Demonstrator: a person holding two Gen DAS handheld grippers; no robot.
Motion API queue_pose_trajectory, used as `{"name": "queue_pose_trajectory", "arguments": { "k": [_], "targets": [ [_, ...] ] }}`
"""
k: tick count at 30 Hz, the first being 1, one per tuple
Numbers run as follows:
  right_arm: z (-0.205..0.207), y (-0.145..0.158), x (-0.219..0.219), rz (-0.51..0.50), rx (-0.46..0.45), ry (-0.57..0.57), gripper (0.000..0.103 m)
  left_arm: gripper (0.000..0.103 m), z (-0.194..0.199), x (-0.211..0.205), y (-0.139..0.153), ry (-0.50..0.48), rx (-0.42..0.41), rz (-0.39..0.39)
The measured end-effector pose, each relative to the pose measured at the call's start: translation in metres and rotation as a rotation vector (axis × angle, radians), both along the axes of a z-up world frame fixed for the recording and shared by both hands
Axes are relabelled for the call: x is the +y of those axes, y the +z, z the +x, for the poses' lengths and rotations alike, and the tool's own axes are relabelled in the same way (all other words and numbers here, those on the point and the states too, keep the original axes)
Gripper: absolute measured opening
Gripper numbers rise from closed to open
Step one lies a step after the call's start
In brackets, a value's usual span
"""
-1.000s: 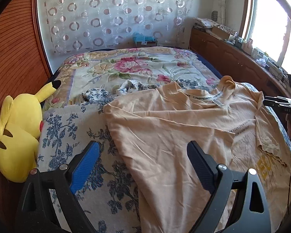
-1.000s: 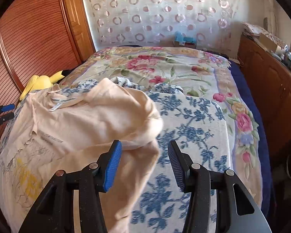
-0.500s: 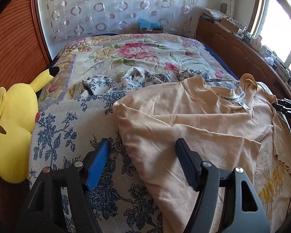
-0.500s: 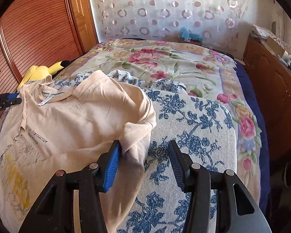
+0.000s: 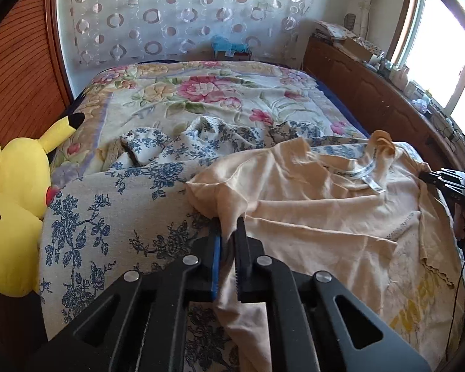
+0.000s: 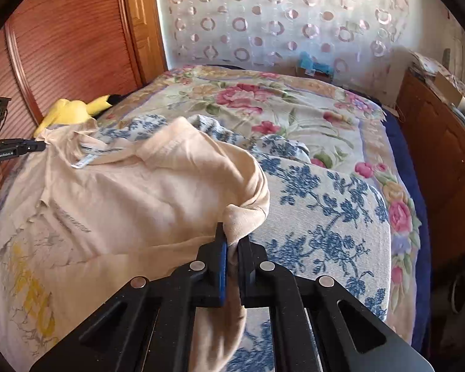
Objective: Fold small clothes
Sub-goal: 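Close both grippers on the peach shirt hem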
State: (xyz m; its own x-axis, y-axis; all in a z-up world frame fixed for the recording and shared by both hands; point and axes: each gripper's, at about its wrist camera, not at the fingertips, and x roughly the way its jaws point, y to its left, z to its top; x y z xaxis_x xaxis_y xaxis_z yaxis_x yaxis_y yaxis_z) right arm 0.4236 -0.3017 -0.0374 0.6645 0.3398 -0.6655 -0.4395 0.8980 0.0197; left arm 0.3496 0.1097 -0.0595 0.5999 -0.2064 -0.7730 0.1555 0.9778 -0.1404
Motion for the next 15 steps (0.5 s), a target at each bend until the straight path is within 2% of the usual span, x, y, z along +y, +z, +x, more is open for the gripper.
{"name": "queue_pose_trajectory", "arguments": {
  "k": [6, 10, 15],
  "targets": [
    [-0.043, 0.026, -0.011, 0.057, -0.08, 0.003, 0.005, 0.006, -0.061, -0.015, 0.043, -0.076, -0.107, -0.043],
    [-0.09, 0.037, -0.021, 0.06, -0.127, 0.009, 0.004, 0.006, -0.111, -0.015, 0.067, -0.1, -0.169, -0.059],
    [-0.157, 0.042, -0.039, 0.081, -0.158, 0.009, 0.004, 0.006, -0.185, -0.01, 0.079, -0.111, -0.205, -0.077]
  ]
}}
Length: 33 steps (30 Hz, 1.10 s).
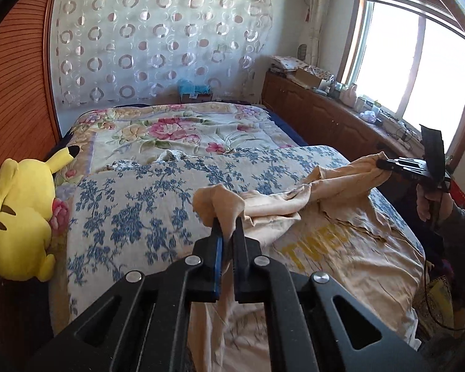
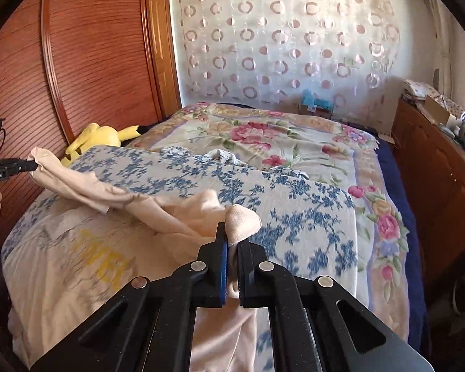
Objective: Fold small clothes
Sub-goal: 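Lift the hem with both grippers, fold it toward the collar, open both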
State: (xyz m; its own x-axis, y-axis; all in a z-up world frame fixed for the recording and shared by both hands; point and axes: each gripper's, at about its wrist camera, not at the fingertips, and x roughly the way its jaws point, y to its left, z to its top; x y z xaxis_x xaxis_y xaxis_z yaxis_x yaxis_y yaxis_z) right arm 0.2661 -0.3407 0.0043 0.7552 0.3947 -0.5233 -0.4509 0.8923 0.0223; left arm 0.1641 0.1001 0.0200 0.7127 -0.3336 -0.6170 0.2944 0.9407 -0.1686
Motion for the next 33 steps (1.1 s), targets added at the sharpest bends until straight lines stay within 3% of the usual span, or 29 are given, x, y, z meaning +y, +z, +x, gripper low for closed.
{"name": "queue_pose_trajectory", "arguments": {
  "k": [12, 17, 22, 27, 32, 33],
  "targets": [
    [-0.172, -0.007, -0.039, -0.014, 0.023, 0.035, 0.004, 0.006, -0.166, 0.021, -0.007, 0.044, -0.012, -0.064],
    [-0.223, -0.002, -0.049, -0.04, 0.057, 0.042, 0.004, 0.006, -0.2, 0.018, -0.01, 0.058, 0.016, -0.058],
    [-0.231, -0.011, -0.046, -0.05, 0.133, 0.025, 0.004, 0.006, -0.209, 0.006, -0.027, 0.08, 0.055, 0.031],
    [-0.228, -0.036, -0.035, -0.085, 0.21, 0.023, 0.005, 0.006, -0.21, 0.008, -0.032, 0.081, 0.079, 0.041],
    [-0.231, -0.039, -0.032, -0.079, 0.214, 0.025, 0.005, 0.009, -0.216, 0.011, -0.024, 0.089, 0.07, 0.044],
    [-0.232, -0.037, -0.034, -0.071, 0.211, 0.017, 0.005, 0.014, -0.217, 0.012, -0.022, 0.101, 0.063, 0.047]
  ]
}}
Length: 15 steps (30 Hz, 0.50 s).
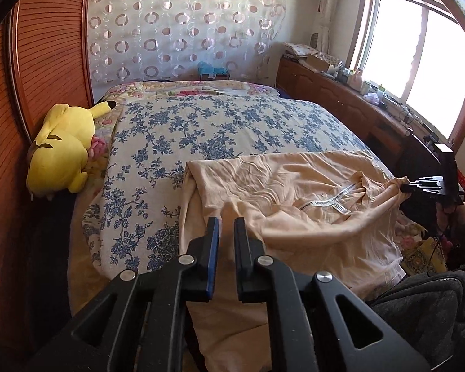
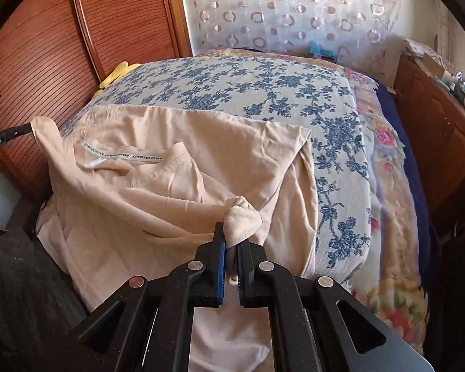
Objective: Fold small clothes
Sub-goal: 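Lift the hem with both grippers, fold it toward the collar, open both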
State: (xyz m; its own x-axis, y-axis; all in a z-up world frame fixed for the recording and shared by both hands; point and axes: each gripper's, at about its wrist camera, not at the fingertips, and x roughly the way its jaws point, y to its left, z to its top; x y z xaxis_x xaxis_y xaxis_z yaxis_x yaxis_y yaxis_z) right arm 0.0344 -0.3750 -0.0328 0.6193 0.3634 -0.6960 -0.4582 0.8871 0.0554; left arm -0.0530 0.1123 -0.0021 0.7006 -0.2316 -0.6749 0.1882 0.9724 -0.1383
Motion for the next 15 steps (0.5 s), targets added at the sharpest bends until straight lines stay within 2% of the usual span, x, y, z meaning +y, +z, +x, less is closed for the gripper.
{"name": "queue_pose_trajectory", "arguments": {
  "k": [2, 6, 7, 8, 15],
  "targets": [
    [-0.004, 0.005, -0.004, 0.014, -0.005, -0.011, 0.005, 0.027, -0.001, 0.002, 0.003, 0.01, -0.014, 0.001],
    [-0.015, 0.01, -0.006, -0.011, -0.041, -0.022, 0.025, 0.066, 0.006, 0.009, 0.001, 0.041, -0.022, -0.023],
    [-0.023, 0.011, -0.008, -0.02, -0.055, -0.024, 0.031, 0.071, 0.009, 0.009, -0.001, 0.05, -0.018, -0.034],
    [-0.024, 0.012, -0.009, -0.02, -0.061, -0.026, 0.032, 0.078, 0.013, 0.011, -0.004, 0.053, -0.017, -0.042],
    [-0.022, 0.019, -0.012, -0.028, -0.095, -0.051, 0.043, 0.079, 0.052, 0.007, -0.034, 0.028, 0.056, -0.042]
  ]
}}
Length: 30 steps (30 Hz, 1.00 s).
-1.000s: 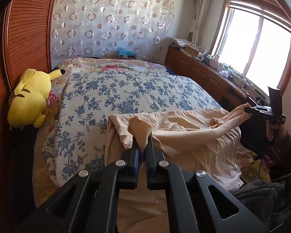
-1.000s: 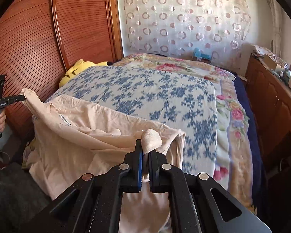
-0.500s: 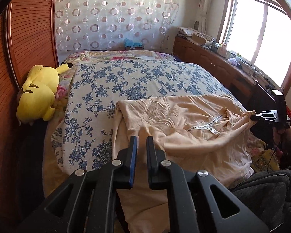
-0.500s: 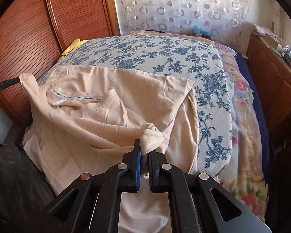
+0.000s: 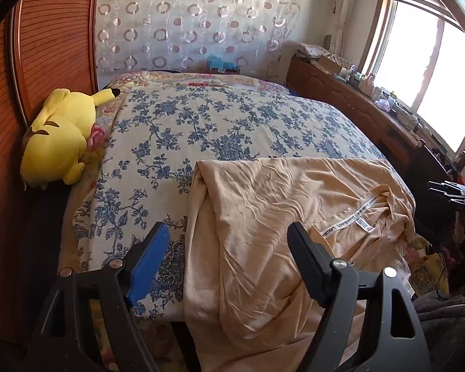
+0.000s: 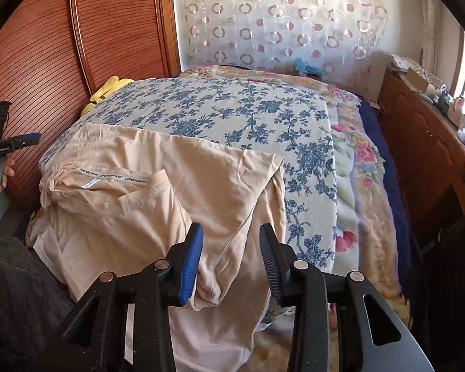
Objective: Fold small clothes
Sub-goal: 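Lift the hem with both grippers, fold it toward the collar, open both, then move both open grippers to the new folded edge of the shirt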
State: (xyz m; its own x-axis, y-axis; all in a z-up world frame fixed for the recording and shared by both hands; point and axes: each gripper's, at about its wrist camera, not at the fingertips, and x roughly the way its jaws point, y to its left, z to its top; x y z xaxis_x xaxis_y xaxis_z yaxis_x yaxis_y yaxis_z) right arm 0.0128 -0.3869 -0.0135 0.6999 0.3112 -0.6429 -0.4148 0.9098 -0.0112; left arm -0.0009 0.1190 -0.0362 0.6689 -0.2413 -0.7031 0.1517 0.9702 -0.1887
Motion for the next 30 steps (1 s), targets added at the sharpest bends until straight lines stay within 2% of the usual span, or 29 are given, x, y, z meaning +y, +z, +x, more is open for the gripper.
{"name": "queue_pose_trajectory", "arguments": {
  "k": [4, 10, 17, 19, 21, 30],
  "targets": [
    [0.017, -0.003, 0.002, 0.007, -0.019, -0.018, 0.054, 0.079, 0.023, -0.001, -0.012, 0.011, 0.021, -0.005],
    [0.057, -0.016, 0.008, 0.037, -0.022, -0.046, 0.054, 0.079, 0.055, -0.002, -0.016, 0.041, 0.006, 0.022],
    [0.1, -0.038, 0.015, 0.055, -0.016, -0.095, 0.055, 0.079, 0.088, -0.01, -0.027, 0.072, 0.022, 0.115],
    [0.112, -0.044, 0.017, 0.033, -0.007, -0.117, 0.061, 0.079, 0.095, -0.015, -0.03, 0.063, 0.031, 0.133],
    [0.125, -0.049, 0.015, 0.034, 0.014, -0.136, 0.062, 0.079, 0.102, -0.02, -0.033, 0.046, 0.037, 0.146],
    [0.147, -0.058, 0.013, 0.052, 0.053, -0.136, 0.066, 0.079, 0.123, -0.026, -0.048, 0.039, 0.096, 0.176]
  ]
}}
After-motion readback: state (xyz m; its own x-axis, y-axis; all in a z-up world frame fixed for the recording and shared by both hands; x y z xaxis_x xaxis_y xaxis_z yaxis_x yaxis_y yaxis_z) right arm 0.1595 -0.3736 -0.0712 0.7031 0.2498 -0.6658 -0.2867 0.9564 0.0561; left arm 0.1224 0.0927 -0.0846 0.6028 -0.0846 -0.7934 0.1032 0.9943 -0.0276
